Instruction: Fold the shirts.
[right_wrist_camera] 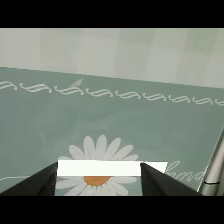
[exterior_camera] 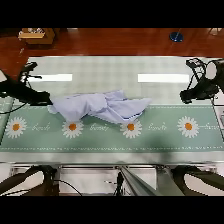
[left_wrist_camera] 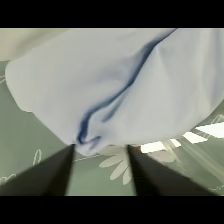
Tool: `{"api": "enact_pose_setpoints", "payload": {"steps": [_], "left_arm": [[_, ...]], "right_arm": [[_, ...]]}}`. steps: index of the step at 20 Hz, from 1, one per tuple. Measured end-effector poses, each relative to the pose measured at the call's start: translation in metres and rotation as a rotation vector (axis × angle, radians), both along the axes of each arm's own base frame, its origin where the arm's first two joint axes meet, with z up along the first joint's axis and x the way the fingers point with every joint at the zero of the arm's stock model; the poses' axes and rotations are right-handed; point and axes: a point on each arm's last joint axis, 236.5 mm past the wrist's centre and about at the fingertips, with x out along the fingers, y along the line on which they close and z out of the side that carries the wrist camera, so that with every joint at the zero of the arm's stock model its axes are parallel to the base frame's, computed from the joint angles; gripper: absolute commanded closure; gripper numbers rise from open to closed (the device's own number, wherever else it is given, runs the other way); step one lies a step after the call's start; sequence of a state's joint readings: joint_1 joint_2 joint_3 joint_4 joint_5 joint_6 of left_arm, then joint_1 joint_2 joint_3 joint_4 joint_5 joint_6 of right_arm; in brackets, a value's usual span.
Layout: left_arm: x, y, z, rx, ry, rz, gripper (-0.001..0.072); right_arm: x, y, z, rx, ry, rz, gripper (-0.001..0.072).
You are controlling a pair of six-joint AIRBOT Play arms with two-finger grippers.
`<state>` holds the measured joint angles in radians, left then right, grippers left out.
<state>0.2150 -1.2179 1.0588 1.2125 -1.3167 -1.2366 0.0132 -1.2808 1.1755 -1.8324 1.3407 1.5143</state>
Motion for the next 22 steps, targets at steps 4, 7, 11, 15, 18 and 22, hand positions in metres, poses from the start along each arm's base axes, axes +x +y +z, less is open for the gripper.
{"api": "enact_pose_setpoints", "payload": {"steps": [4,7,11,15,18,22], "left_arm": [[0.000,0.028,0.005,-0.107,-0.010,0.145,0.0002],[-0.011,0.039,-0.008,-0.152,0.021,0.203,0.0004],[-0.029,0.033,-0.039,-0.232,0.105,0.235,0.0004],[-0.016,0.020,-0.056,-0.346,0.108,0.288,0.0004],[-0.003,0.011,-0.065,-0.416,0.098,0.318,0.0005],[0.004,-0.008,-0.083,-0.448,0.126,0.302,0.0675]], "right_arm": [[0.004,-0.001,0.000,-0.005,-0.017,0.010,0.0120],[0.008,0.001,0.000,0.001,-0.032,0.012,0.0120],[0.015,0.010,-0.001,0.044,-0.064,0.010,0.0120],[0.021,0.019,-0.001,0.083,-0.090,0.009,0.0120],[0.023,0.023,-0.001,0.098,-0.102,0.009,0.0120],[0.027,0.032,-0.002,0.139,-0.120,0.006,0.0224]]}}
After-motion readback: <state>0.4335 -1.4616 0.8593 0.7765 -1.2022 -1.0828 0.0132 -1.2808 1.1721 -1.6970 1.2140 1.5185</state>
